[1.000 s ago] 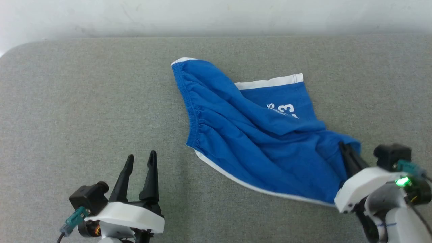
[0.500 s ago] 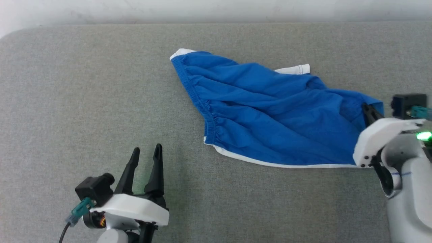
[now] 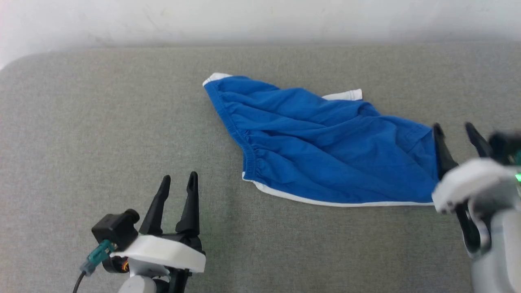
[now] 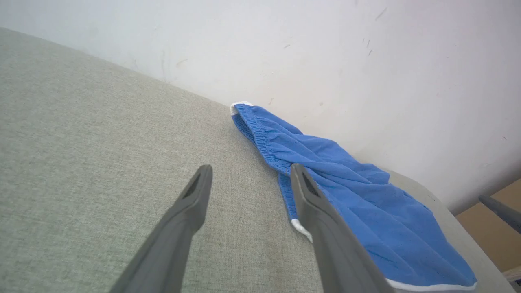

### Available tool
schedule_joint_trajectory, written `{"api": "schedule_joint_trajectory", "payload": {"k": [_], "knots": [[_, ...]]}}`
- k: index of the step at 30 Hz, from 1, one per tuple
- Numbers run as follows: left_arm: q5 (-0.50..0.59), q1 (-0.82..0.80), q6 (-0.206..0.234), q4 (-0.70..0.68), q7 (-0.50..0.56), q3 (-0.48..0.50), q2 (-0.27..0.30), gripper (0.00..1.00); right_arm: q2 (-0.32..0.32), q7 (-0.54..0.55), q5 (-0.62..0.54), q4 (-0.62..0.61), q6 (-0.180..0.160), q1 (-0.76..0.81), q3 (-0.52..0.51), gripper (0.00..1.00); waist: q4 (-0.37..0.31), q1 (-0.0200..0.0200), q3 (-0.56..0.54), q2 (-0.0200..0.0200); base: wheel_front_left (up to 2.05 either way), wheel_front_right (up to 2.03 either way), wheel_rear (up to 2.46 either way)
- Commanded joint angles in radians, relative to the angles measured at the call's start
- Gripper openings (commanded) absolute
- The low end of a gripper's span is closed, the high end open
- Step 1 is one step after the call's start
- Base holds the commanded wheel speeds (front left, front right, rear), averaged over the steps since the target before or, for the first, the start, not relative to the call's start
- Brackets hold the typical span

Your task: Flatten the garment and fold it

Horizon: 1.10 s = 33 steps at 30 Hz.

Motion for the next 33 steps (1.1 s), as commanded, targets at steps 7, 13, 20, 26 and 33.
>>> {"api": "schedule_joint_trajectory", "payload": {"k": [7,13,20,26,33], "knots": [[0.045,0.064,-0.021,-0.022,-0.027,-0.005,0.009,1.00,0.043,-0.162,-0.011,-0.187,-0.001,0.224,-0.065,1.00,-0.017,0.0001,-0.048,-0.0002,0.00,0.00,0.00],[0.062,0.102,-0.012,-0.019,-0.026,-0.007,0.013,1.00,0.044,-0.237,0.107,-0.198,-0.001,0.358,-0.037,1.00,-0.047,0.0001,-0.068,-0.0002,0.00,0.00,0.00],[0.053,0.026,-0.007,0.003,0.144,-0.055,0.029,1.00,0.044,-0.247,0.087,-0.201,-0.001,0.359,-0.043,1.00,-0.061,0.0001,-0.074,-0.0002,0.00,0.00,0.00],[0.022,-0.107,0.002,0.054,0.308,-0.081,0.017,1.00,0.044,-0.242,0.089,-0.203,-0.001,0.353,-0.043,1.00,-0.062,0.0001,-0.050,-0.0002,0.00,0.00,0.00],[-0.003,-0.232,0.017,0.171,0.451,-0.092,0.019,1.00,0.044,-0.247,0.102,-0.189,-0.001,0.327,-0.022,1.00,-0.085,0.0001,-0.006,-0.0002,0.00,0.00,0.00]]}}
